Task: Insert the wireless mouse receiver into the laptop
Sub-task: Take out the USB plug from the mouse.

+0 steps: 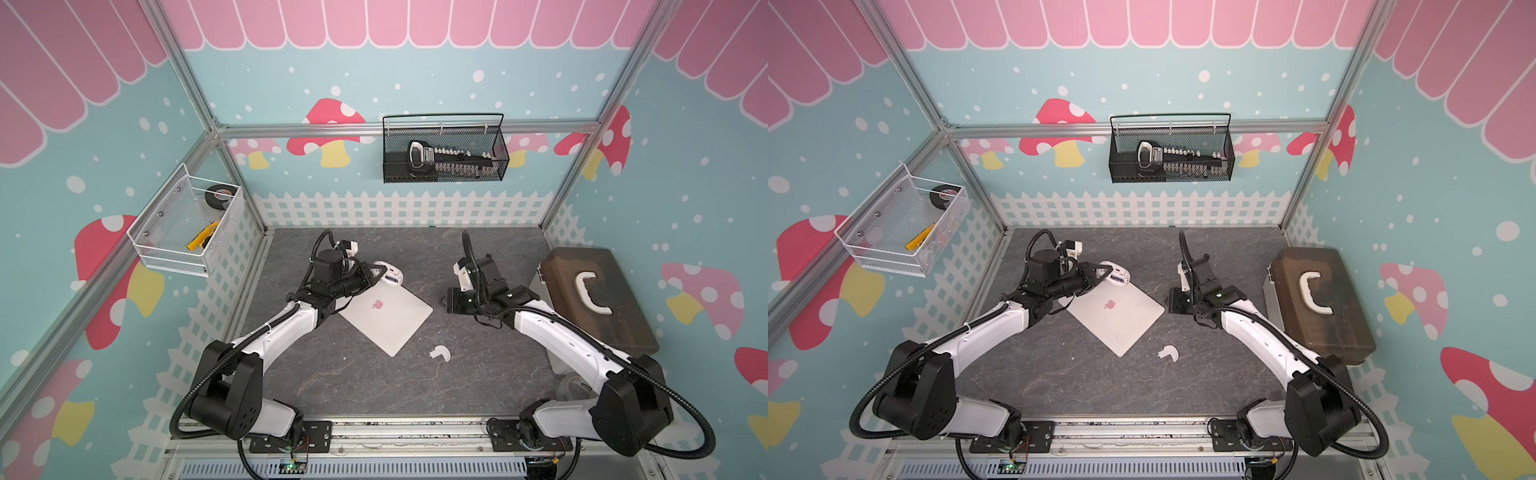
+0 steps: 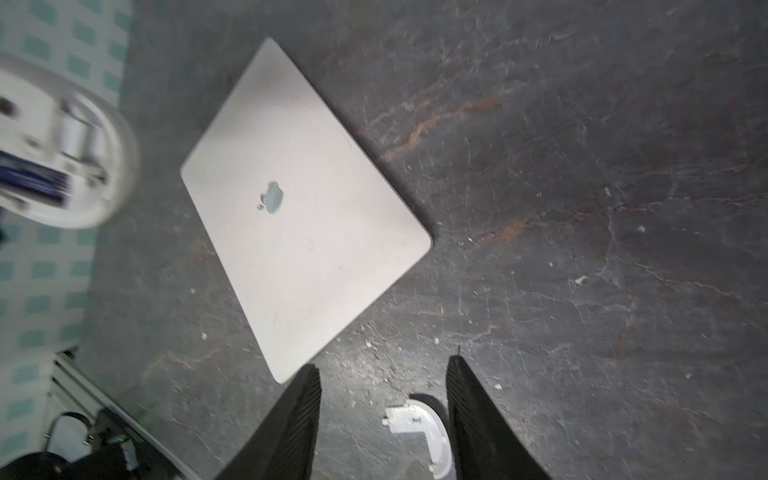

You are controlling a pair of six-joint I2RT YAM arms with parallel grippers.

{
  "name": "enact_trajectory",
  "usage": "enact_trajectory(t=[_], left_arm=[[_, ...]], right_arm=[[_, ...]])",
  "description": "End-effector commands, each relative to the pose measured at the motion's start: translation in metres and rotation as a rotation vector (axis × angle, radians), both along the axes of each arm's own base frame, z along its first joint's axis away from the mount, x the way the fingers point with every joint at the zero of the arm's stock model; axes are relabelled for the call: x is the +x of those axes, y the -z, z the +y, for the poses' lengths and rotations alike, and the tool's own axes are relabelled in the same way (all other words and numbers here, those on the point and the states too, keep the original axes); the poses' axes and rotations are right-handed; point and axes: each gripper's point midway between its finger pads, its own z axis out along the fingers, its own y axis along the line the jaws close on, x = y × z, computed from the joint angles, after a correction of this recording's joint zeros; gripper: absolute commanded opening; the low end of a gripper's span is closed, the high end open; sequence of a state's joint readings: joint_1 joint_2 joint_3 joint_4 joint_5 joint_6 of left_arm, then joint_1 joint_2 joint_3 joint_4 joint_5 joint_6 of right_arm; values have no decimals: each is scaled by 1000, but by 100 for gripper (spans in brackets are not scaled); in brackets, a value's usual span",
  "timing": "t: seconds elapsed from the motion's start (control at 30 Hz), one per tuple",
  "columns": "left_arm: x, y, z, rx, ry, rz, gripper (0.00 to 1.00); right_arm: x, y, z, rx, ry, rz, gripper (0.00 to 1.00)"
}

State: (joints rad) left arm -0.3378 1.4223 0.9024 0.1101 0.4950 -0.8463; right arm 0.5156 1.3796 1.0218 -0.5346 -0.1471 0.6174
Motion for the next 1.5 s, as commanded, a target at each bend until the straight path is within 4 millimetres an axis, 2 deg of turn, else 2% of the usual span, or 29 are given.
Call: enact_trajectory(t=[0.0,0.17,0.27,0.5,0.6,0.7,0.87,1.1,1.27,1.3,1.37,1.47], left_arm=[[-6,-10,5,53,15,-29,0],[-15,-10,2,40,46,-17,0],[-19,-7,0,41,70,-9,0],[-28,2,3,65,87,10,0],[-29,4,1,53,97,17,0],[-30,8,-5,45,133,22,0],[-38,14,-18,53,216,27,0],[-48,16,-37,34,266,-22,0],[-42,24,-37,7,237,-24,0],[-47,28,-44,10,245,-17,0],[-46,34,-47,3,221,-5,0],[-49,39,-53,-17,181,6,0]], right_arm=[[-47,42,-23,-255,-86,186,44],[-72,67,-14,-348,-159,248,43],[-75,71,-9,-380,-179,234,43],[-85,89,-18,-424,-160,273,42],[-83,90,-15,-405,-143,260,41],[-68,71,-1,-339,-141,182,41],[-29,8,19,-171,-116,32,41],[4,-59,25,360,-29,-87,44],[5,-84,26,532,-1,-109,43],[5,-87,27,564,13,-108,42],[7,-88,29,627,44,-106,42],[12,-75,27,639,95,-86,45]])
